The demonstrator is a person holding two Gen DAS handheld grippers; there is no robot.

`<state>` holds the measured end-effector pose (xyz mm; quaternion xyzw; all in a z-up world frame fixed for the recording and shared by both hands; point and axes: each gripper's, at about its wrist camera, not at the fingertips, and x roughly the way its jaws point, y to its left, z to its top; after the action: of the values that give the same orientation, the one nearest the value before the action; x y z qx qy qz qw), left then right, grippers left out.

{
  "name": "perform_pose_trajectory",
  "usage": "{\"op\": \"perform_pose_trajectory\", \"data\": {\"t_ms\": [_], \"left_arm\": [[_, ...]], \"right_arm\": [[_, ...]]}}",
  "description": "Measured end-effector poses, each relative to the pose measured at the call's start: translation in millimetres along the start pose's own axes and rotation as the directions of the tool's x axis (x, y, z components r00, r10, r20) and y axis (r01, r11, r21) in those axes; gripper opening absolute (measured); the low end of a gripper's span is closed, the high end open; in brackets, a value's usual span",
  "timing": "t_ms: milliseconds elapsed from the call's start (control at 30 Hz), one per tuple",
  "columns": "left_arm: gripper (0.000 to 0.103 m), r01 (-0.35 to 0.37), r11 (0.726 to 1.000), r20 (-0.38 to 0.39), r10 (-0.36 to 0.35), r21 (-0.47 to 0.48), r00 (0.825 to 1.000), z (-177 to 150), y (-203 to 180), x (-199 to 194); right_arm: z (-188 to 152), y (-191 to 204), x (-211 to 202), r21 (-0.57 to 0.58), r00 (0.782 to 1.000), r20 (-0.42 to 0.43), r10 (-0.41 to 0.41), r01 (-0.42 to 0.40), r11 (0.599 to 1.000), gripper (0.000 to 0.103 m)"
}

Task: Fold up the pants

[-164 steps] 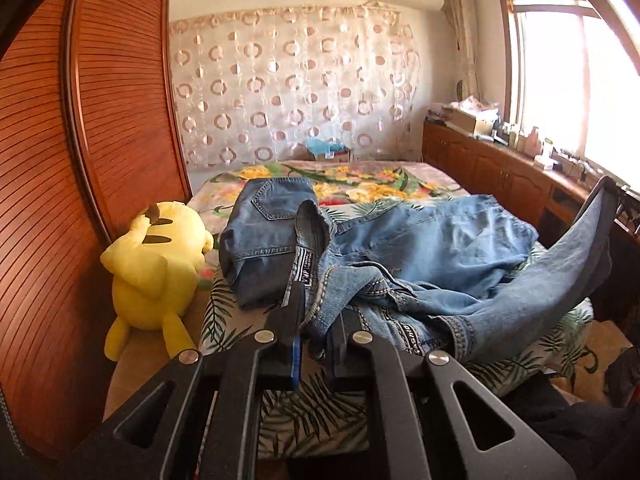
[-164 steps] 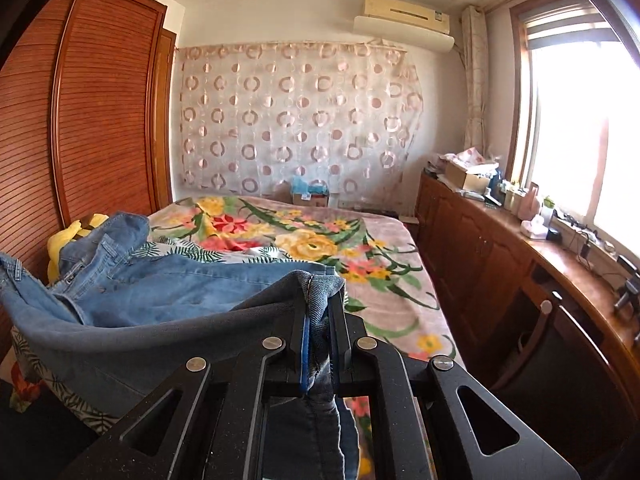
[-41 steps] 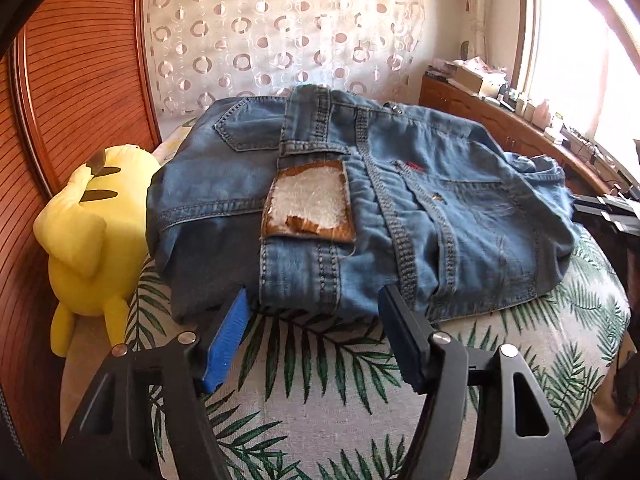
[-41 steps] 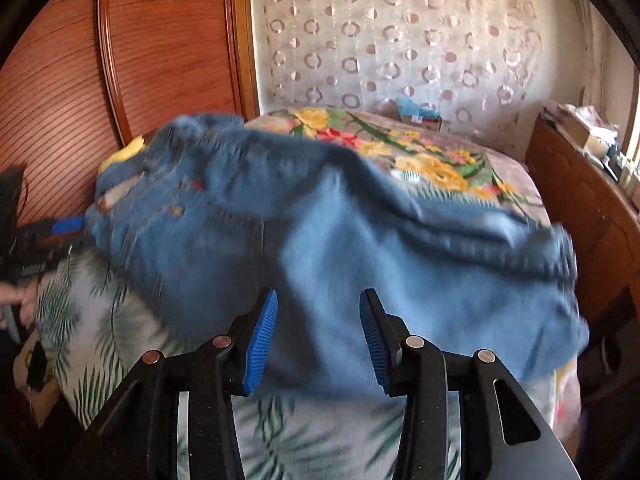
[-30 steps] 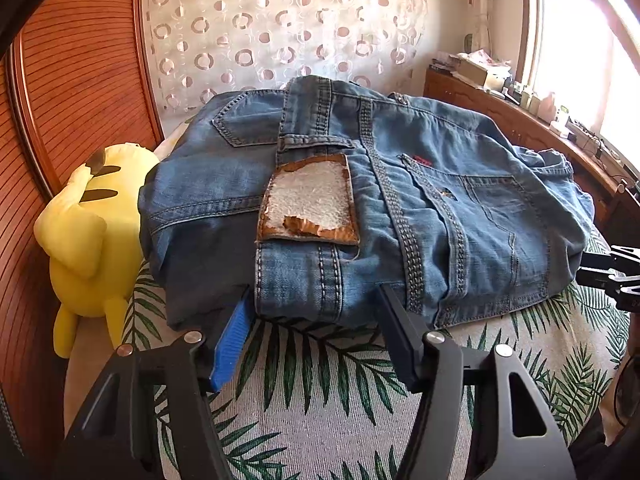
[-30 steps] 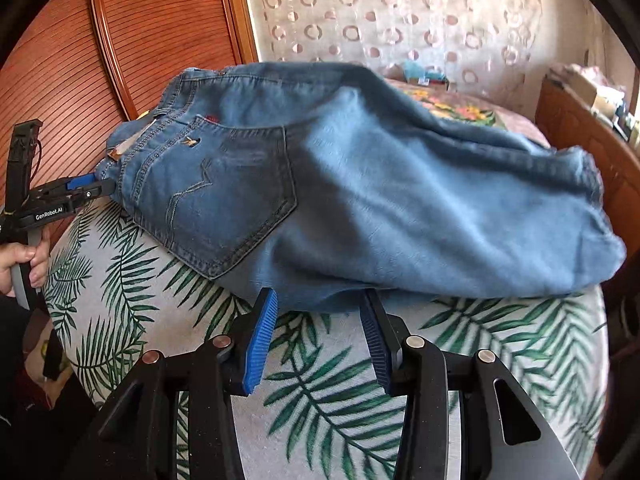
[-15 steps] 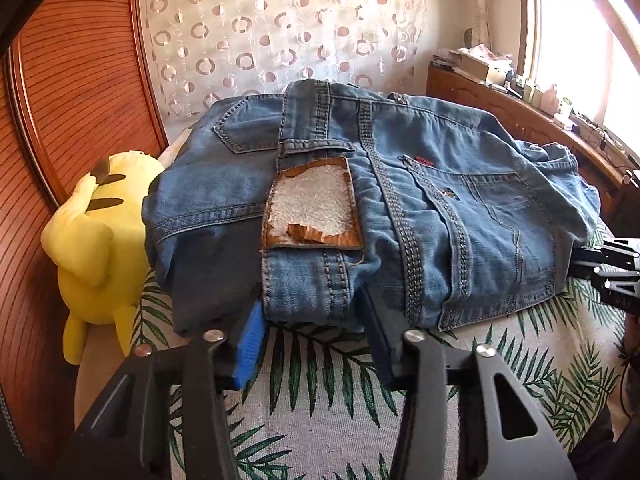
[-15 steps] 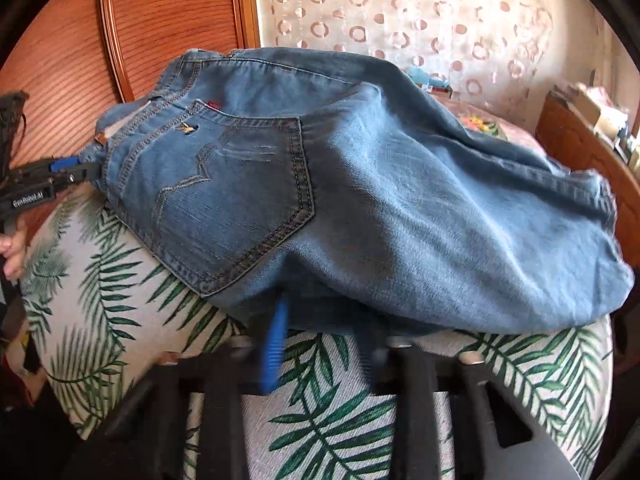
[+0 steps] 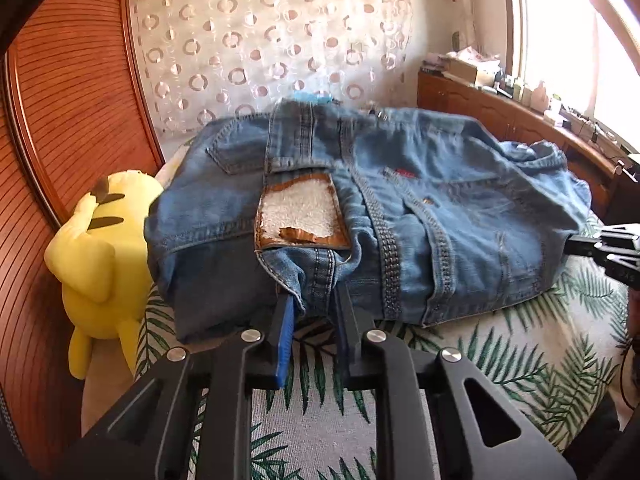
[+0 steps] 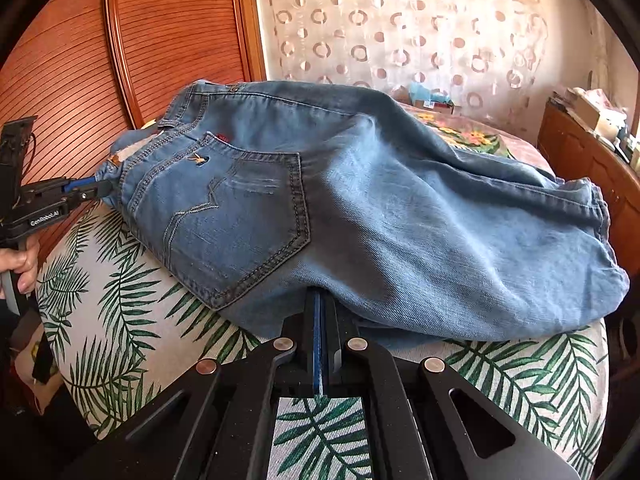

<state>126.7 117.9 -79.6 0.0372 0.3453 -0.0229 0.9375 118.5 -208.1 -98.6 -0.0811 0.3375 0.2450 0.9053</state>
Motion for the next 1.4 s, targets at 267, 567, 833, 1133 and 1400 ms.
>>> {"op": "perform_pose_trajectory", "data": {"t_ms": [267, 567, 833, 1133, 1400], "left_arm": [[0.017, -0.007, 1.0, 0.042, 0.006, 0.028, 0.999, 13, -12, -18], [0.017, -0.015, 1.0, 0.044, 0.015, 0.018, 0.999, 16, -12, -15], [0.015, -0.025, 0.999, 0.095, 0.022, 0.033, 0.995, 24, -22, -30], [0.013, -0.023, 0.999, 0.187, 0.016, 0.035, 0.982, 40, -30, -76], [0.011, -0.004, 1.0, 0.179, 0.002, 0.007, 0.984, 15, -30, -112]], "right_arm": [[-8, 8, 8, -0.017, 0.999, -0.025, 0.03, -0.031, 0.999, 0.046], [1, 22, 42, -0.088, 0.994, -0.093, -0.059, 0.051, 0.995, 0.057], [2, 25, 47, -0.125, 0.994, -0.097, -0.057, 0.045, 0.991, 0.001], [7, 24, -11, -0.089, 1.0, 0.02, -0.019, 0.021, 0.996, 0.001], [-11, 31, -45, -0.08, 0.998, 0.057, 0.019, -0.015, 0.997, 0.001]]}}
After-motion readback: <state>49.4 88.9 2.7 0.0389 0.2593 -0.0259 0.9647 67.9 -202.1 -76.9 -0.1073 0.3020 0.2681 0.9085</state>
